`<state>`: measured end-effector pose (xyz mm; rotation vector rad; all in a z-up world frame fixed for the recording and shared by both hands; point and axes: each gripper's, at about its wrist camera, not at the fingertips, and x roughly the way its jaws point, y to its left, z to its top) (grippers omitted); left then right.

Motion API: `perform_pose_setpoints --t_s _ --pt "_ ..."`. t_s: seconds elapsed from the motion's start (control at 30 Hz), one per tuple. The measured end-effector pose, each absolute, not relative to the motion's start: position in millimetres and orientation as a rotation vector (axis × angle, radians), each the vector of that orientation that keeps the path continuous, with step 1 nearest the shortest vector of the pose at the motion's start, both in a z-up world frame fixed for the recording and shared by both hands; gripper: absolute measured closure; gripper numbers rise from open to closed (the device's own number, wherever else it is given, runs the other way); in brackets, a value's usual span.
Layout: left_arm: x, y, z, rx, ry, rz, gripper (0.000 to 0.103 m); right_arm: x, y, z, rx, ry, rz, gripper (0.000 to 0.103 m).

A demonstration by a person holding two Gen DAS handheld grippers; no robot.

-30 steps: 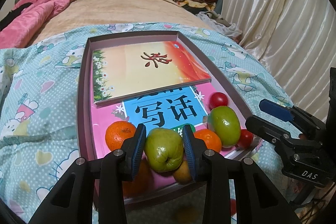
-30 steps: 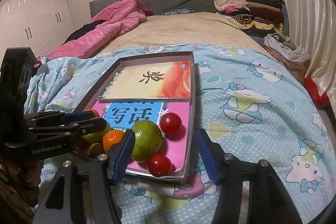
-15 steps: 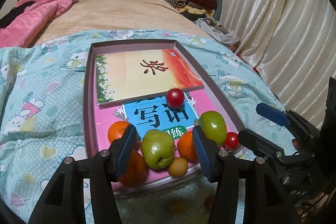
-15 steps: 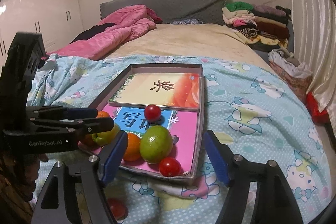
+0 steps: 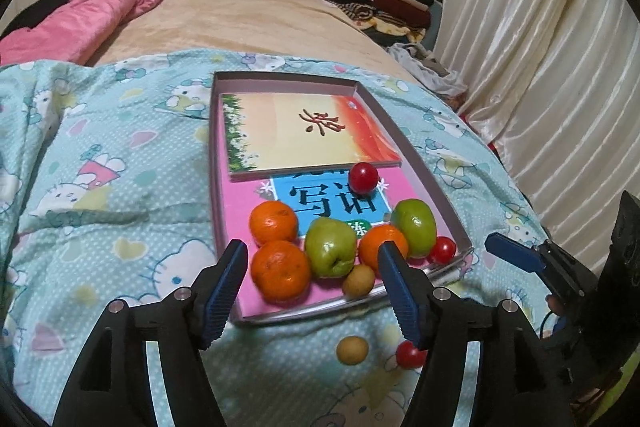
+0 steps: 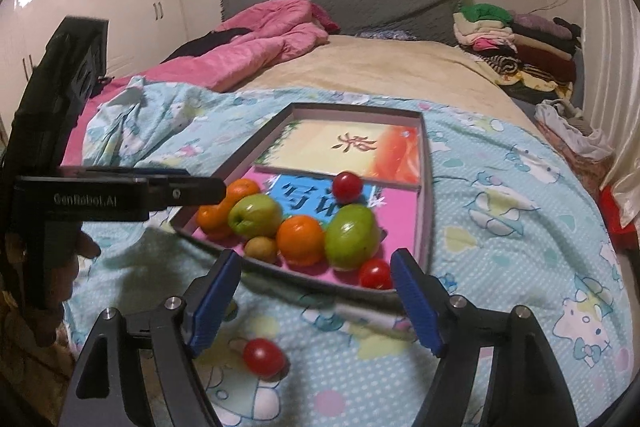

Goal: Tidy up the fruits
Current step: 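Withdraw both grippers toward the brown fruit and last cherry tomato, then grasp the small brown fruit with the left gripper while the right grasps the cherry tomato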

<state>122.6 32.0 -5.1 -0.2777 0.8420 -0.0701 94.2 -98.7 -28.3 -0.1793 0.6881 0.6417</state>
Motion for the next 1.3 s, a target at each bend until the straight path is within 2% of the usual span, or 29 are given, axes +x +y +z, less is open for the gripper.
perform_pose_setpoints --t_s 0.6,0.87,0.93,1.0,1.1,1.13,1.17,1.2,1.3 --pt "100.5 10.9 -11.4 -0.188 0.906 -0.073 0.033 75.1 -73.6 -54.6 -0.287 0.843 0.705 0.026" --pt "93.9 11.4 -27.2 -0.253 0.994 -0.109 0.033 75.4 -71.9 -65.8 -0.296 0.914 0.723 0.027" --pt "92.8 9.4 -30.6 -0.246 1.012 -0.108 0.034 75.3 -71.4 -68.6 -0.298 0.93 0.731 0.033" --pt "92.1 5.9 -34.2 -0.232 1.027 -0.114 0.034 75.6 -70.0 -72.5 -0.3 0.954 0.744 0.047" --pt "93.7 1.2 -39.0 -0.208 1.045 -0.12 0.034 76.7 -66.9 -80.8 -0.318 0.992 0.746 0.06" --pt "94.1 0.0 -41.1 -0.201 1.053 -0.124 0.036 76.7 -66.4 -82.8 -0.323 0.999 0.742 0.061" --pt "94.4 -1.5 -43.0 -0.194 1.061 -0.128 0.042 77.7 -66.8 -85.1 -0.326 1.007 0.733 0.064" --pt "94.8 -3.0 -44.3 -0.189 1.067 -0.136 0.046 80.1 -68.3 -88.4 -0.319 1.025 0.725 0.072" --pt "96.8 -7.3 -48.7 -0.195 1.079 -0.17 0.052 85.1 -72.9 -91.2 -0.284 1.051 0.729 0.074"
